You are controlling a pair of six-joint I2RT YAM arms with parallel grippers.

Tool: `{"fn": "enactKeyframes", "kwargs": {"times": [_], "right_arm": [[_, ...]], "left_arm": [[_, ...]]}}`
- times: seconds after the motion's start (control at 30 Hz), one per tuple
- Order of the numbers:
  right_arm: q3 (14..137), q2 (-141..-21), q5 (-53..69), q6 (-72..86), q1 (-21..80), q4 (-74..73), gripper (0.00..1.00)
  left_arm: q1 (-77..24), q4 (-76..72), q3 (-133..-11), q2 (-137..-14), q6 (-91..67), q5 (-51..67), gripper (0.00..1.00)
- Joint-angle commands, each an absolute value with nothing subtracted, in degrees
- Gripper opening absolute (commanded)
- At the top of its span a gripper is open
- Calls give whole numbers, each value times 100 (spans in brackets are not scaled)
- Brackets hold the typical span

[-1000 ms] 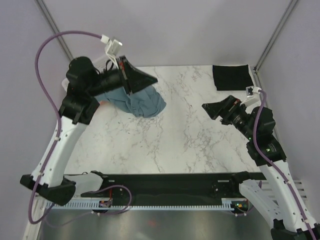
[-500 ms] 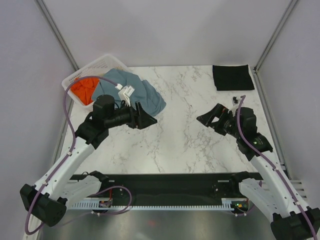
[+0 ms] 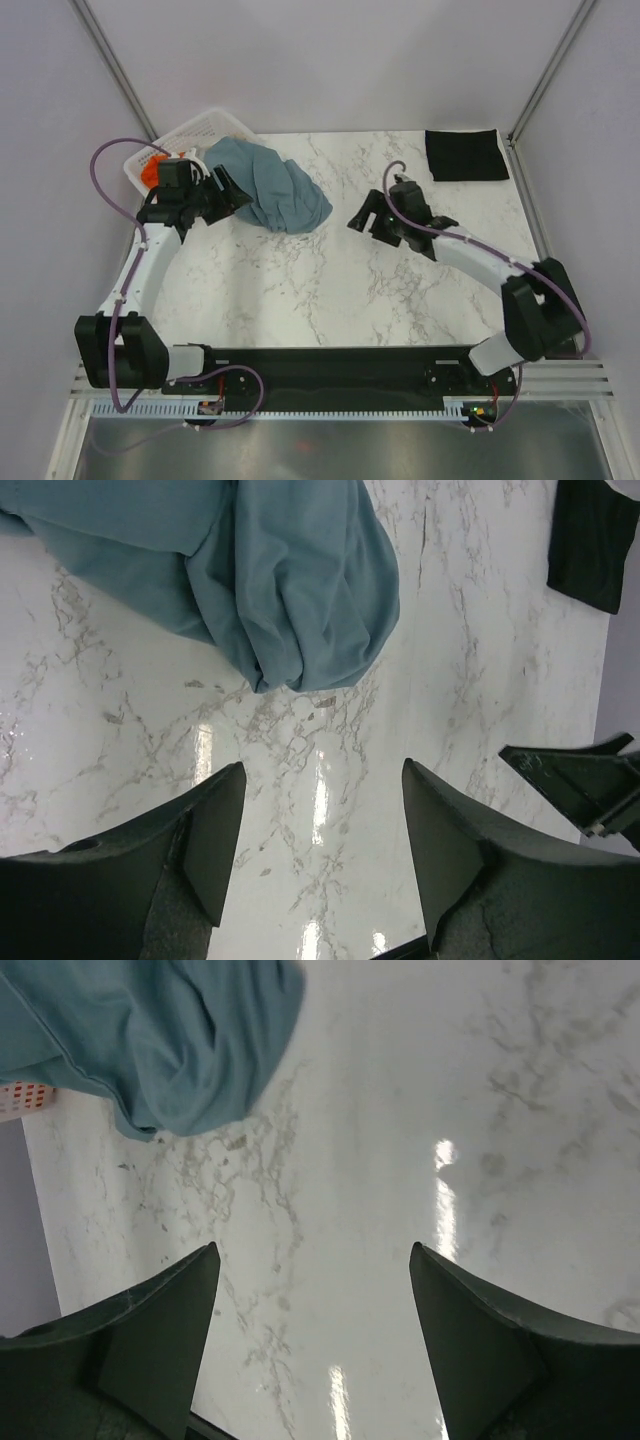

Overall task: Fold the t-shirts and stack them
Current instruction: Move the tshirt to the center of the board

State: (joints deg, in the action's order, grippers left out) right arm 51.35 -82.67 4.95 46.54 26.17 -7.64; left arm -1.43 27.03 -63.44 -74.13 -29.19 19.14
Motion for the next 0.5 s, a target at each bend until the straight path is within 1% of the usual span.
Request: {"fn": "enactKeyframes", "kwargs": {"times": [0.0, 0.07, 0.1, 0.17, 0.23, 0.4, 0.47], "right_arm": [[6342, -9442, 79, 4807, 3128, -45, 84], [6730, -9973, 35, 4834, 3286, 130, 84], [7080, -10428, -208, 4895, 3392, 158, 83], [7329, -10965, -342, 5088, 3506, 315, 83], [7532, -11275, -552, 5290, 3551, 606, 83], [8338, -12267, -808, 5563, 3630, 432, 82], [8603, -12497, -765, 5537, 3665, 343, 80]], "left_arm": [[-114, 2760, -6417, -7313, -2654, 2293, 71], [-114, 2751, -6267, -7190, -2602, 2277, 70], [-114, 2734, -6084, -7120, -2602, 2259, 71], [-123, 2585, -5681, -6918, -2733, 2495, 71], [-132, 2242, -5424, -6803, -2777, 3012, 70], [-132, 2127, -5020, -6469, -2795, 2996, 70], [-132, 2039, -4879, -6329, -2830, 3050, 69]]}}
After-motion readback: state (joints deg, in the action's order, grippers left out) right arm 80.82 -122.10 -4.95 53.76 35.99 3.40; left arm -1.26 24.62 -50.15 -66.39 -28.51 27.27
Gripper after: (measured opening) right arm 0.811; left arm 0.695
